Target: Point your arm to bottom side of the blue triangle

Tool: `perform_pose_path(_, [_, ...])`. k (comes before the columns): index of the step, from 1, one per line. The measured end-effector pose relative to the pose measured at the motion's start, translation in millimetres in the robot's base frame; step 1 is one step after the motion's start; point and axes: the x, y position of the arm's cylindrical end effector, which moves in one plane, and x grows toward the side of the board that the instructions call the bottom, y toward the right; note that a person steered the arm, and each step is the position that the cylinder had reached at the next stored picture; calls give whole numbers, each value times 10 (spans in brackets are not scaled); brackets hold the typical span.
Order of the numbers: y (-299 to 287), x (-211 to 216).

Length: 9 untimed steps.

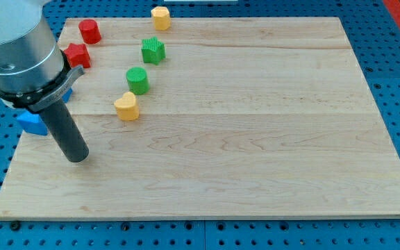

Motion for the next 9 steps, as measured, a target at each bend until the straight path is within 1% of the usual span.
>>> perform_pose_path(1, [0,0])
perform_pose_path(2, [-292,51])
perform_pose_path(3, [-904,193])
perform_pose_path(4, [-1162,-74])
perform_pose_path(5, [-759,-246])
perform_pose_path(6, [-608,-246])
perform_pose_path(9, [-902,-246])
